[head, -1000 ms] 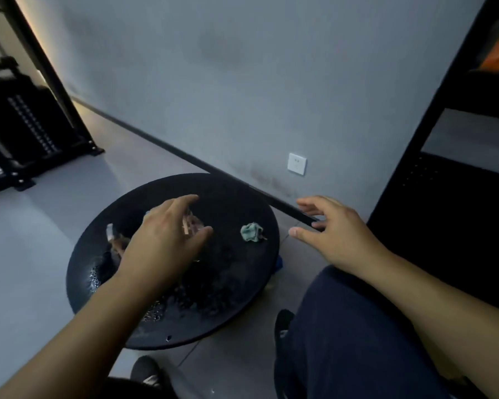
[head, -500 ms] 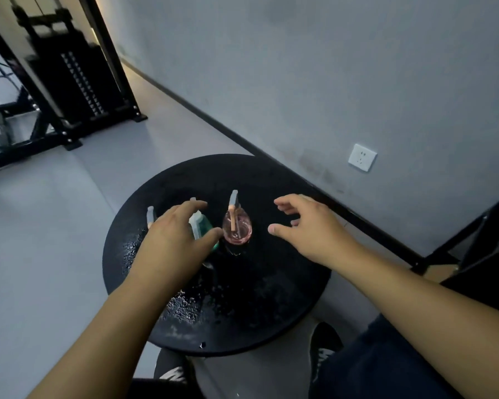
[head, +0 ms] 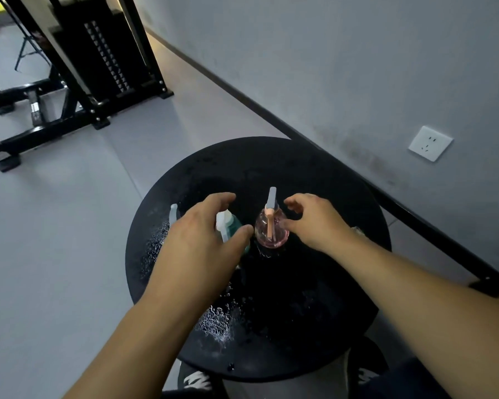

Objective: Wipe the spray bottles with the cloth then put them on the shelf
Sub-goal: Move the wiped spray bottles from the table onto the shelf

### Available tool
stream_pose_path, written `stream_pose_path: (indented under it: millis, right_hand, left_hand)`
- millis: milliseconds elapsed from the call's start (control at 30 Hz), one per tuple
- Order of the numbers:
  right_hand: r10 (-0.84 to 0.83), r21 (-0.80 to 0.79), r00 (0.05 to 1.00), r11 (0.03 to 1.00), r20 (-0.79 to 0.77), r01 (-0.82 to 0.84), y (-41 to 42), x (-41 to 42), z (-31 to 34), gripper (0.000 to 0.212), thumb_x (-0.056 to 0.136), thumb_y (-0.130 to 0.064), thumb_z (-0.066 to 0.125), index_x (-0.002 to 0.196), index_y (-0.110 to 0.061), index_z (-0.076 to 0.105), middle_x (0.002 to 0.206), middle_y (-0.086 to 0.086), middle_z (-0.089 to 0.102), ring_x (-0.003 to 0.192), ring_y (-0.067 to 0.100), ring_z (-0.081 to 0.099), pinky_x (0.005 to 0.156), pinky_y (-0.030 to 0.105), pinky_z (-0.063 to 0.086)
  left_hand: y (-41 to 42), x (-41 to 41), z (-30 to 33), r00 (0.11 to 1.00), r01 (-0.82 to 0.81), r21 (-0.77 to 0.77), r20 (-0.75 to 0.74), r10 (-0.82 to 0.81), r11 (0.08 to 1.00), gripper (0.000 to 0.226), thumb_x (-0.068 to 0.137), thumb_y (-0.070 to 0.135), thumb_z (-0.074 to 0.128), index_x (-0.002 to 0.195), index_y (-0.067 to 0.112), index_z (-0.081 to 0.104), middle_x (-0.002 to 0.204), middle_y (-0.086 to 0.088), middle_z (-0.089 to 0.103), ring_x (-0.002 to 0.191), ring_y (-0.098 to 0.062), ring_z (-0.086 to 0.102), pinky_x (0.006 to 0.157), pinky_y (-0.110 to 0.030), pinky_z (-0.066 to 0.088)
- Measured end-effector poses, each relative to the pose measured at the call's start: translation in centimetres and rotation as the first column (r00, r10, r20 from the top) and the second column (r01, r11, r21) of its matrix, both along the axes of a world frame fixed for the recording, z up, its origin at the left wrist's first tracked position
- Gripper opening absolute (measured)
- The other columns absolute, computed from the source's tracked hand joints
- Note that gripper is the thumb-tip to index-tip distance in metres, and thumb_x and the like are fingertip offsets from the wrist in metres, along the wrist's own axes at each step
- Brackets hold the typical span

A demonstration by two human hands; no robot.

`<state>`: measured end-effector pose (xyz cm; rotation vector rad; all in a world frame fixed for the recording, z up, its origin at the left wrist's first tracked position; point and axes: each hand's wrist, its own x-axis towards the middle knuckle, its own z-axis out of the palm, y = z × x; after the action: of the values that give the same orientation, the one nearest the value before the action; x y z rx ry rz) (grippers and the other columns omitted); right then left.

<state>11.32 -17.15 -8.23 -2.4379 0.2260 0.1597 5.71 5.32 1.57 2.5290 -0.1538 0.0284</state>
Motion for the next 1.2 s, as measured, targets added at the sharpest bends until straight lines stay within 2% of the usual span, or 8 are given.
stream_pose_path:
  millis: [433,567,667,767,867,933,1100,1200]
  right_hand:
    - [0.028,0.149,1.000,0.988,0.006,-0.029,1.6,1.4,-1.0,0.033,0.082,-0.039,0.084,0.111,-0.033,0.072,0.107,-0.013,0.065,0.098,0.006,0.062,0.083,0.026,0.052]
    - [0.049,0.148,0.998,0.987,0.040,-0.054,1.9,1.0,-1.1,0.017,0.089,-0.031,0.078,0.103,-0.033,0.070,0.100,-0.012,0.061,0.088,0.004,0.059,0.068,0.017,0.042]
    - [0.074,0.142,0.994,0.986,0.075,-0.084,1.6,0.8,-0.7,0.016,0.091,-0.026,0.075,0.107,-0.030,0.071,0.101,-0.012,0.061,0.086,0.003,0.059,0.068,0.018,0.043]
    - [0.115,0.118,0.985,0.984,0.126,-0.130,1.0,0.2,0.5,0.020,0.094,-0.026,0.074,0.114,-0.026,0.071,0.097,-0.012,0.059,0.083,0.004,0.058,0.070,0.021,0.043]
    - [0.134,0.100,0.977,0.983,0.167,-0.152,0.4,-1.2,2.1,0.023,0.097,-0.026,0.070,0.120,-0.024,0.070,0.102,-0.012,0.059,0.087,0.005,0.059,0.073,0.020,0.046]
    - [0.130,0.096,0.972,0.984,0.195,-0.151,0.1,-2.5,3.3,0.023,0.099,-0.025,0.068,0.122,-0.024,0.069,0.102,-0.013,0.058,0.087,0.003,0.058,0.071,0.017,0.043]
    - [0.132,0.096,0.962,0.983,0.241,-0.159,-1.5,-6.6,7.5,0.025,0.102,-0.026,0.064,0.126,-0.028,0.066,0.104,-0.015,0.059,0.092,0.003,0.059,0.074,0.018,0.045]
    - [0.104,0.092,0.955,0.987,0.277,-0.134,-3.1,-9.8,10.1,0.025,0.101,-0.026,0.064,0.126,-0.032,0.066,0.104,-0.016,0.059,0.092,0.002,0.060,0.074,0.021,0.047]
  left_hand:
    - [0.6,0.2,-0.6,0.999,-0.017,-0.005,-0.037,0.016,1.000,0.059,0.093,0.048,0.075,0.148,0.044,0.053,0.142,0.020,0.066,0.124,-0.005,0.064,0.094,-0.023,0.044]
    - [0.7,0.3,-0.8,0.999,-0.027,-0.027,-0.045,0.025,0.999,0.059,0.093,0.046,0.077,0.147,0.045,0.054,0.139,0.022,0.067,0.098,0.007,0.061,0.081,-0.013,0.041]
    - [0.8,0.5,-0.9,0.998,-0.027,-0.031,-0.057,0.025,0.999,0.060,0.093,0.045,0.078,0.148,0.045,0.054,0.139,0.021,0.067,0.085,0.017,0.052,0.072,-0.005,0.035]
    - [0.7,0.3,-0.7,0.997,-0.005,-0.005,-0.076,0.004,1.000,0.064,0.095,0.043,0.075,0.154,0.045,0.049,0.145,0.018,0.064,0.087,0.007,0.058,0.078,-0.019,0.042]
    - [0.3,0.0,-0.2,0.998,0.012,-0.001,-0.070,-0.012,1.000,0.065,0.097,0.040,0.074,0.156,0.043,0.047,0.150,0.013,0.062,0.119,-0.012,0.064,0.100,-0.032,0.048]
    - [0.0,-0.5,0.1,0.998,0.010,0.001,-0.063,-0.010,1.000,0.064,0.098,0.039,0.073,0.156,0.041,0.047,0.150,0.010,0.063,0.133,-0.019,0.060,0.118,-0.038,0.042]
    - [-1.2,-2.4,1.3,1.000,0.024,-0.048,-0.017,-0.025,0.999,0.064,0.097,0.042,0.074,0.156,0.040,0.048,0.150,0.010,0.063,0.122,-0.019,0.066,0.109,-0.045,0.053]
    - [-2.2,-4.2,2.3,0.999,0.048,-0.070,0.001,-0.048,0.996,0.063,0.097,0.045,0.073,0.155,0.041,0.048,0.151,0.012,0.061,0.121,-0.020,0.067,0.115,-0.048,0.049]
